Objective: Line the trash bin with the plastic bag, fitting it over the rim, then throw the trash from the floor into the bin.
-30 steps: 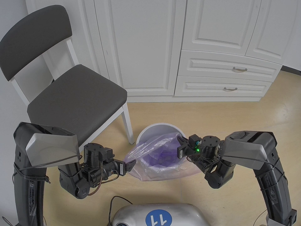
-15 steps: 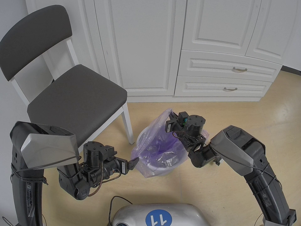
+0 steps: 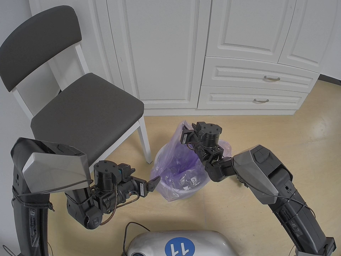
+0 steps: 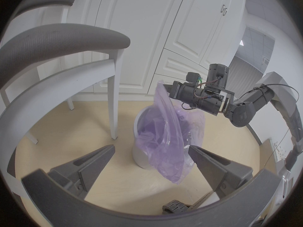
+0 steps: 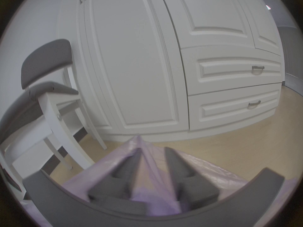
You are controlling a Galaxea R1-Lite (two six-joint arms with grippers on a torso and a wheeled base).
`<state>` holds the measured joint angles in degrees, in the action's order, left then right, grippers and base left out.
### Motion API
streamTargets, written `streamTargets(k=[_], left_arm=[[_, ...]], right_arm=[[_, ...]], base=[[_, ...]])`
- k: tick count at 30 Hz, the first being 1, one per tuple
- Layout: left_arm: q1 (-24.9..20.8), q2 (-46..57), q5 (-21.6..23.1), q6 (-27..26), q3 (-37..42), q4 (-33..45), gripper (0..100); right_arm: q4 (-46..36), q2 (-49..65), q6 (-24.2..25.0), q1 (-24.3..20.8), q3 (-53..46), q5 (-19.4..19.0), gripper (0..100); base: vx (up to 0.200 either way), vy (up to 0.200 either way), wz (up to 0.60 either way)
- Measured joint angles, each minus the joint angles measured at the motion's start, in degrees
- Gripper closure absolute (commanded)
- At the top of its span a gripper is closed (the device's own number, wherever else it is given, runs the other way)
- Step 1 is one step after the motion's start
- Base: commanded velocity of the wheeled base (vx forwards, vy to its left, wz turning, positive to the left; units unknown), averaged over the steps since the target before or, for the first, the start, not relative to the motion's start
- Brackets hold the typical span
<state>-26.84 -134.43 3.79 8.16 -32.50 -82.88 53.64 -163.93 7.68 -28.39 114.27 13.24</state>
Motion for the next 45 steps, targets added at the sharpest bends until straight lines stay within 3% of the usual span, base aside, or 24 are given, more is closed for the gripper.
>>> streamTargets(k=[8, 13, 30, 34, 37, 41, 45], left_arm=[[-1.5, 0.7, 0.1, -0.7, 2.5, -3.3, 0], [-2.6, 0.4, 0.1, -1.1, 2.1, -2.9, 0], [-5.9, -6.7, -6.8, -1.1, -19.3, 12.7, 0], [-6.2, -7.4, -10.2, -1.2, -23.8, 19.2, 0], [-6.1, -7.9, -15.6, -1.3, -27.8, 24.3, 0], [-5.2, -8.6, -21.2, -1.4, -32.7, 28.0, 0], [-3.3, -9.3, -24.0, -1.6, -36.4, 29.3, 0]], right_arm=[[0.4, 2.9, -0.1, -1.5, -0.2, 0.4, 0], [-0.5, 4.9, 0.0, -2.0, -5.4, 0.4, 0], [0.7, 11.2, 0.5, -2.7, -17.7, 0.1, 0], [0.7, 11.8, 1.0, -3.4, -17.9, 0.2, 0], [0.8, 12.6, 1.0, -3.4, -19.3, 0.3, 0], [0.5, 14.9, 0.9, -2.9, -24.8, 0.1, 0], [0.7, 18.4, 0.7, -1.5, -32.5, -0.2, 0]], base=[[0.000, 0.000, 0.00], [0.000, 0.000, 0.00], [0.000, 0.000, 0.00], [0.000, 0.000, 0.00], [0.000, 0.000, 0.00], [0.000, 0.000, 0.00], [0.000, 0.000, 0.00]])
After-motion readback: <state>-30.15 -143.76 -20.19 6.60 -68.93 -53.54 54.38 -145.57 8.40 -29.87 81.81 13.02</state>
